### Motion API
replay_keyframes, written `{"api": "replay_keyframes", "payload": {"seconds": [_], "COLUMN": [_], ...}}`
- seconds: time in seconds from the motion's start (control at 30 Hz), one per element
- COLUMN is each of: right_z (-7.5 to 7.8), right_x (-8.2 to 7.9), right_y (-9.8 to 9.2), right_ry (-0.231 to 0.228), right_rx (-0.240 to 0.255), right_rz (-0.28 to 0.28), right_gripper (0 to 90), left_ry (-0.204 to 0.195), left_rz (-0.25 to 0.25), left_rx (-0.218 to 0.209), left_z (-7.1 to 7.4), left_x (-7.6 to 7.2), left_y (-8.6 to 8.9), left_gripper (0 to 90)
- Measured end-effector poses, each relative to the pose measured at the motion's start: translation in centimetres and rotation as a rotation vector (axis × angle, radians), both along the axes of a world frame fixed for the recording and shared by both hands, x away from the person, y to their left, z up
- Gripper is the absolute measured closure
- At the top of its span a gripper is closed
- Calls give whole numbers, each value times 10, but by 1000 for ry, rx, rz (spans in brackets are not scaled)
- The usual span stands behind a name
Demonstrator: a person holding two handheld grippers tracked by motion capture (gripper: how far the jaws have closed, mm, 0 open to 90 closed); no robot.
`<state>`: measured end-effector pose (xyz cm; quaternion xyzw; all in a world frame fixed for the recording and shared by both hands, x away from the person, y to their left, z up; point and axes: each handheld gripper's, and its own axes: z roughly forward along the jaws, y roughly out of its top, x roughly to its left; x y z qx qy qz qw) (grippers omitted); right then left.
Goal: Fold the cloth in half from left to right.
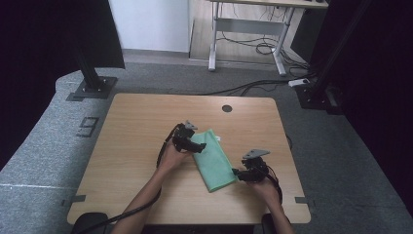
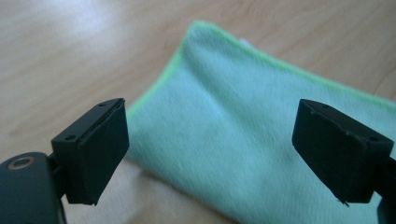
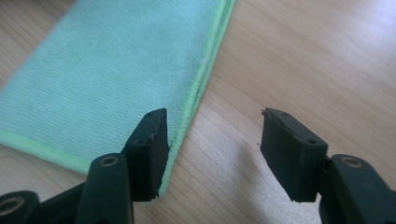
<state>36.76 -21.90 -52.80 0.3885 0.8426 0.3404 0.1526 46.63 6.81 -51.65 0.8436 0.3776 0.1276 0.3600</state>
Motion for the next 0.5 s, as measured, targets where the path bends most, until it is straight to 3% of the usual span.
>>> {"api": "replay_keyframes", "payload": {"seconds": [0.3, 0.43, 0.5], "right_z": [-11, -12, -12], "right_x": [4, 3, 2], "right_y": [1, 1, 2], "right_ry": [23, 27, 29], "right_rx": [-30, -20, -21], "right_rz": [7, 10, 15], "right_gripper": [377, 378, 378], "left_ry": [14, 7, 7], "left_rz": [23, 29, 37], "left_rx": [45, 101, 97], "left_z": [-19, -25, -26], "left_x": [-26, -31, -31], "left_y": [2, 2, 3], "left_gripper": [102, 101, 94]}}
